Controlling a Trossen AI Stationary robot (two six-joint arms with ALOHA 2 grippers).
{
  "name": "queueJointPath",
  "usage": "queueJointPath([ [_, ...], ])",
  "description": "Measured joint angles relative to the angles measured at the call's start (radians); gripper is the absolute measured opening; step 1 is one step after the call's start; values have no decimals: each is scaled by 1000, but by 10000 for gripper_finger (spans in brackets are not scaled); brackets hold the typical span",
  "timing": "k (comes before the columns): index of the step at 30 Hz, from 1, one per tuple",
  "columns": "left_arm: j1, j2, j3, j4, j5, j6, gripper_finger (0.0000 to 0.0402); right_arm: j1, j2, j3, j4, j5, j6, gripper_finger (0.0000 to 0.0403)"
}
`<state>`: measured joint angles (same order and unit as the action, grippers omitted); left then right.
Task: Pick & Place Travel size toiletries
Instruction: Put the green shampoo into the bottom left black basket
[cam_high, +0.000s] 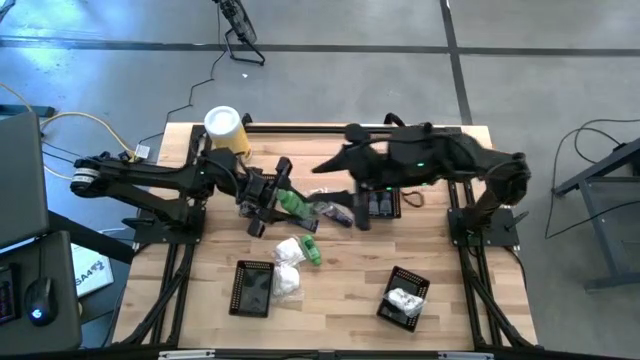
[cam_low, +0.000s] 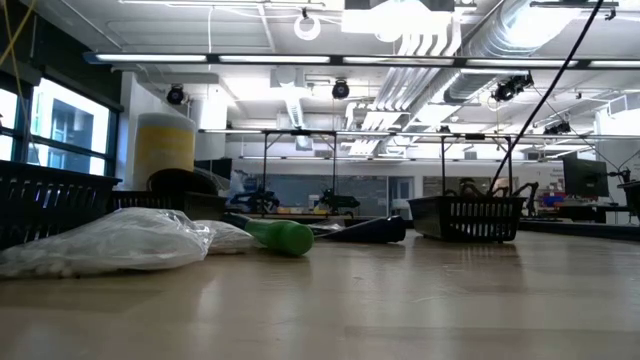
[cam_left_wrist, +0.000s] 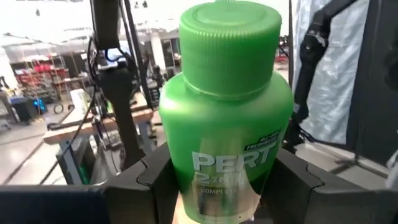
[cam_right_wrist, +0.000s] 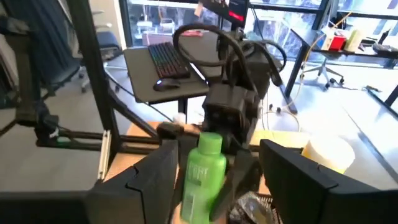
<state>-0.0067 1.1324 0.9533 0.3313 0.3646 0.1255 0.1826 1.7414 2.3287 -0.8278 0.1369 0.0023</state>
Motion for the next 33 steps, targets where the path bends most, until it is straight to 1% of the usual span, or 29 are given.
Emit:
queueJointPath([
  [4,0,-62,1,-159,0,0,179,1,-33,0,-51,3,38,216],
  [7,0,-104,1,-292,0,-4,179,2,-36,0,-69,-3,61,216],
  [14,0,-158,1,-527,-1,-107,179,-6,-20,-2,-99,-5,57,215],
  [20,0,-163,1,-728,1,-183,179,-9,-17,-2,-114,-4,49,215],
  [24,-1,-163,1,-879,61,-187,179,-8,-17,-2,-128,-5,47,215],
  [26,-2,-163,1,-957,74,-187,179,-8,-17,-2,-147,-6,47,215],
  [31,-49,-163,1,-1140,61,-188,179,-8,-17,-2,-189,-5,57,215],
  [33,-77,-163,1,-1203,37,-191,179,-8,-17,-2,-199,-5,57,215],
])
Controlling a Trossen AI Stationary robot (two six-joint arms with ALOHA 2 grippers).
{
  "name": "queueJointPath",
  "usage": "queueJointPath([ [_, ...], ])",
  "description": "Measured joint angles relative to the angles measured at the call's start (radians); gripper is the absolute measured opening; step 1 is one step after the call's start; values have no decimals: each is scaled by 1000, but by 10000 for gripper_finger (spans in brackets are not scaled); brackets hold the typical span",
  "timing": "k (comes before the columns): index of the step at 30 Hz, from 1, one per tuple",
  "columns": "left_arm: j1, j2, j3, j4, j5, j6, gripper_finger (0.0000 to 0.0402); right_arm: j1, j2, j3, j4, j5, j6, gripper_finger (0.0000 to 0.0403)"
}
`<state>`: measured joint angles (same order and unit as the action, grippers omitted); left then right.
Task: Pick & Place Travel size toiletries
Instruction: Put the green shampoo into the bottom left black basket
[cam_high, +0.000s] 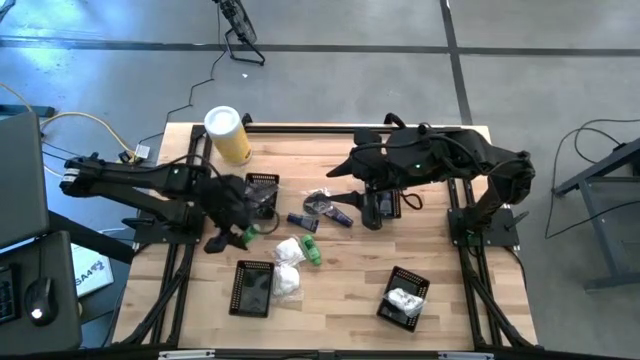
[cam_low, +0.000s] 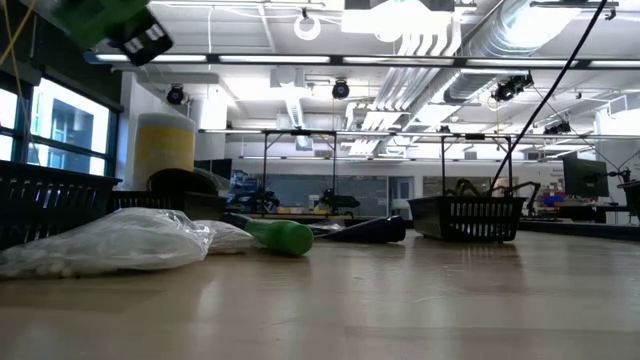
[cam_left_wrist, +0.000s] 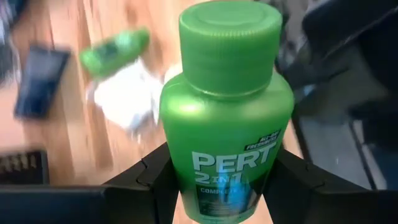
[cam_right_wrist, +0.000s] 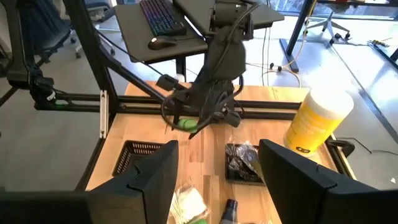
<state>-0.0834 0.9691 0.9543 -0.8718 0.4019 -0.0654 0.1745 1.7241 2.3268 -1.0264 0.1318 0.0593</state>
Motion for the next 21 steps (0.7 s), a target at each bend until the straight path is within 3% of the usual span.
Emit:
queueJointPath([
  [7,-93,1,0,-103,-102,-52,179,-1,0,0,0,1,-2,215],
  [21,-308,139,0,24,-225,-224,179,-1,0,0,-15,24,-22,215],
])
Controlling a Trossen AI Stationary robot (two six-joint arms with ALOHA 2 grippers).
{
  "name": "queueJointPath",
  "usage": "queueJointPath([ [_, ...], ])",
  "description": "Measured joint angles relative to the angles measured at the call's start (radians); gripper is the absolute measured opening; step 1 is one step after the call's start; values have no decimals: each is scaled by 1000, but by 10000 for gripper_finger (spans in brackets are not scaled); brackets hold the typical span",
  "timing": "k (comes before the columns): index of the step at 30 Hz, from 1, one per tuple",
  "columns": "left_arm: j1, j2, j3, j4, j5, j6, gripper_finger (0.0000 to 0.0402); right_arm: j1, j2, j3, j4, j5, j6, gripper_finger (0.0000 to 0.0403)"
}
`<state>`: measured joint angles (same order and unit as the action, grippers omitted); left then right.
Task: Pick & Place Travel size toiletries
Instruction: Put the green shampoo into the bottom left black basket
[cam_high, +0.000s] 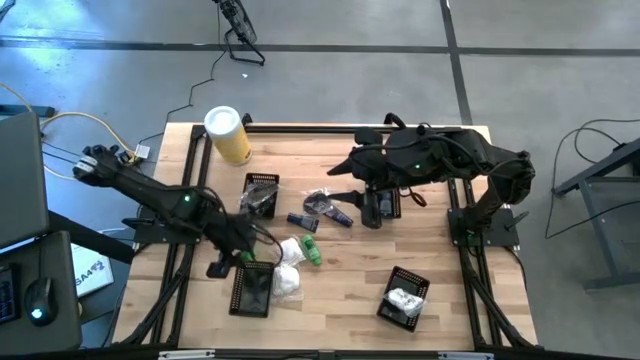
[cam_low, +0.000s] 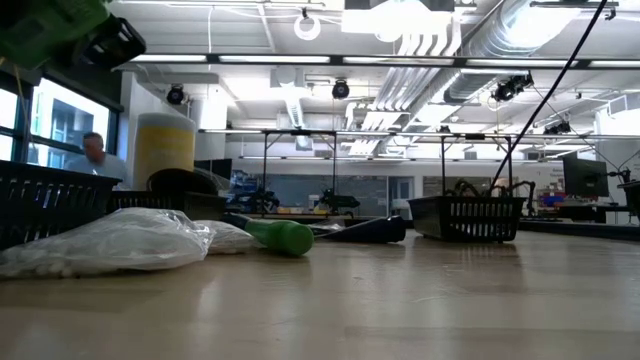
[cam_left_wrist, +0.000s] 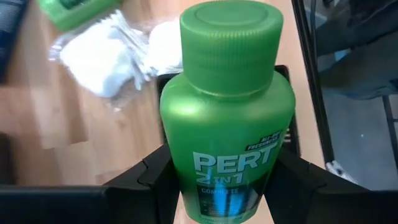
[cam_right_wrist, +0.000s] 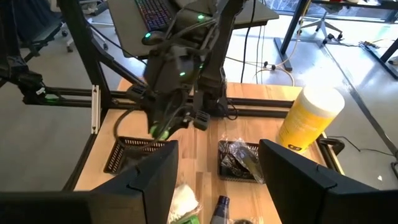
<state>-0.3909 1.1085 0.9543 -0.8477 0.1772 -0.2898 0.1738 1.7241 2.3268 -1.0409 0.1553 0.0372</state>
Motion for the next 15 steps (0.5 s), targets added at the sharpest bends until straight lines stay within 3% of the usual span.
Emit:
queueJointPath([
  [6,-77,89,0,77,-23,-98,179,0,0,0,-9,-2,-12,215],
  [15,-102,134,1,143,-27,-177,179,0,0,0,-43,-31,-16,215],
])
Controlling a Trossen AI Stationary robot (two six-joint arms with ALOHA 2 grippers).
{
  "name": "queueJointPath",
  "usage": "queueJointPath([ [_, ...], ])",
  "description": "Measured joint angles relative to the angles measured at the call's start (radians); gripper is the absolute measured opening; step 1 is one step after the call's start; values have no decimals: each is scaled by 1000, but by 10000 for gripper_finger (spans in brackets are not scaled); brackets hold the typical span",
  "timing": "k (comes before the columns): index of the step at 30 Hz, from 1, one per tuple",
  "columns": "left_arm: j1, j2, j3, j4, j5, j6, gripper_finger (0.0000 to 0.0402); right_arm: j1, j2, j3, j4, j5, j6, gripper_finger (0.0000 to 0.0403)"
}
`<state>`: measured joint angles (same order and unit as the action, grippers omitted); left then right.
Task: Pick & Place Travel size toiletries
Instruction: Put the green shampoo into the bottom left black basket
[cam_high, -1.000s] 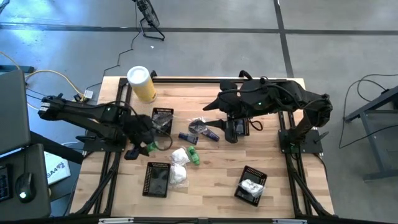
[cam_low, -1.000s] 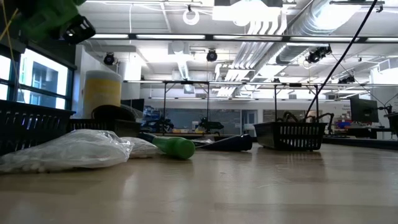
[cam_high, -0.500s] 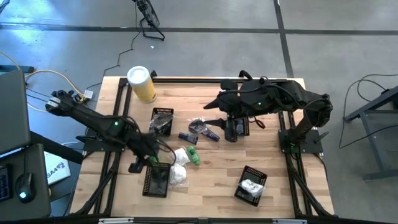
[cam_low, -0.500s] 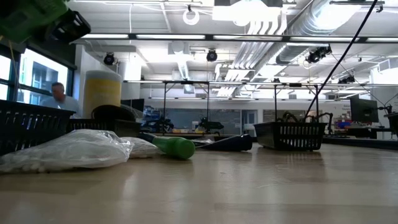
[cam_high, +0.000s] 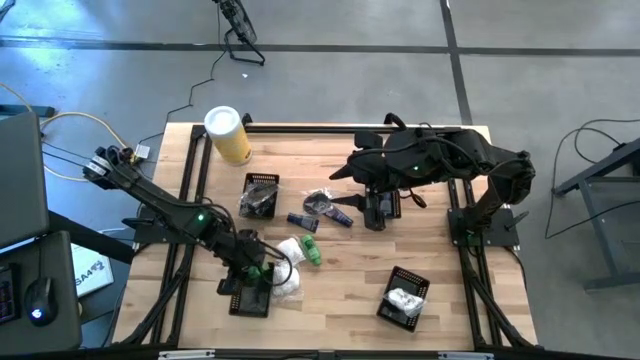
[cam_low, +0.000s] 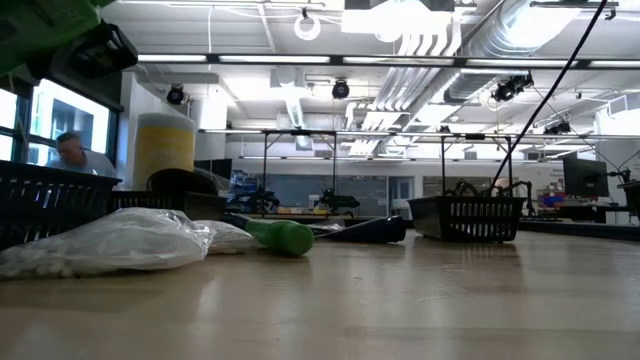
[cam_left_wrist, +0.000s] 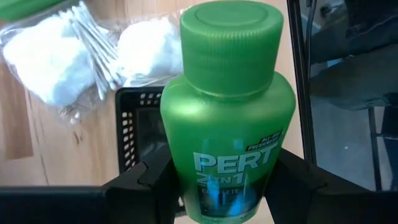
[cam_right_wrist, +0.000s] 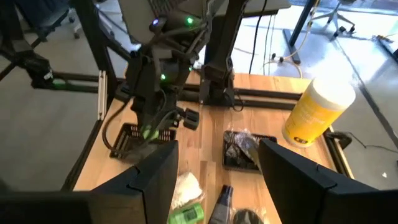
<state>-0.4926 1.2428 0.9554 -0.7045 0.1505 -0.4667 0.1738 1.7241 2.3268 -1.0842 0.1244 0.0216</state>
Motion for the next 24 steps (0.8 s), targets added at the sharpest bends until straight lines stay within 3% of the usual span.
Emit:
queueJointPath([
  [14,-29,103,-30,148,-1,1,179,1,0,0,-58,0,3,215],
  [24,-72,68,-360,722,48,-223,179,0,0,0,-56,11,-5,215],
])
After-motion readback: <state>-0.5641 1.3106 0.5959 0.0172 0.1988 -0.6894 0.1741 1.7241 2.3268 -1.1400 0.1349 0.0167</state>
